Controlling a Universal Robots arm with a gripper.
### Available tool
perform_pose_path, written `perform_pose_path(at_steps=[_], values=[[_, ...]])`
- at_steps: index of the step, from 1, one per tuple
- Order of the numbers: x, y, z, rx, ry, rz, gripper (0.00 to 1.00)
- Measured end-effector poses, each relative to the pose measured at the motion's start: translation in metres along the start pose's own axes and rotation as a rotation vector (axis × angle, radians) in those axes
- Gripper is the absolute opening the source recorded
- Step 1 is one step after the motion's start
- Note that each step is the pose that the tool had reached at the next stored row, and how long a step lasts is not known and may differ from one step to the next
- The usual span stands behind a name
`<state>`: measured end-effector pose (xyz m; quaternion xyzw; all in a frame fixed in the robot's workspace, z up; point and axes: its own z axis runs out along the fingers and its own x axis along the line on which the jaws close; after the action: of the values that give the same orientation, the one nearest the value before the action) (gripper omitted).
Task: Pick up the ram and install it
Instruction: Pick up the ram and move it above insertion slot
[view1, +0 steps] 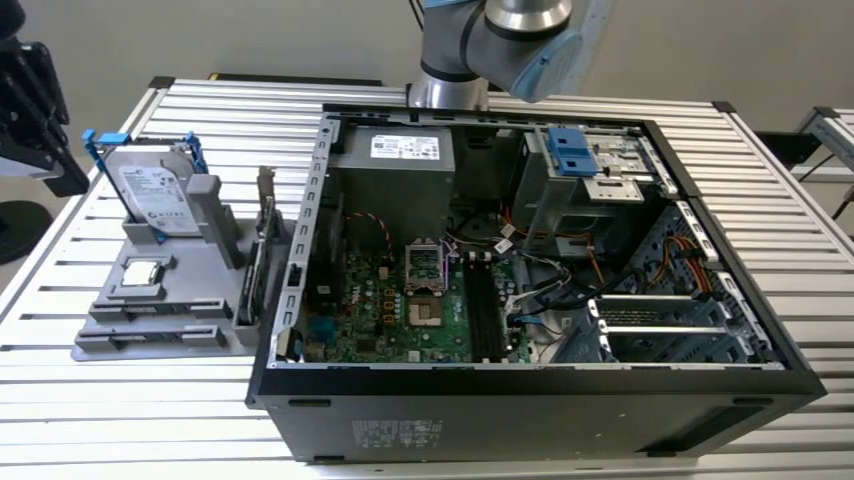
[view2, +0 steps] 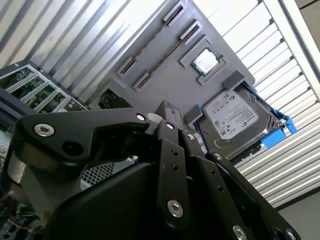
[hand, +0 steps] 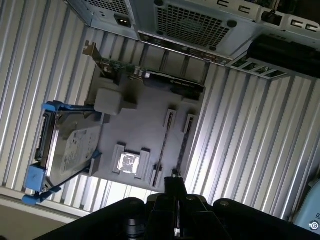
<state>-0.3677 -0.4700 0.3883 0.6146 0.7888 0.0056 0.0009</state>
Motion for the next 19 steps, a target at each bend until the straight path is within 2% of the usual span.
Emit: perform_pose_path(at_steps=[19], values=[[-0.0002,-0.0001,0.0000,0.0097,0.0003,0.147,0.00]])
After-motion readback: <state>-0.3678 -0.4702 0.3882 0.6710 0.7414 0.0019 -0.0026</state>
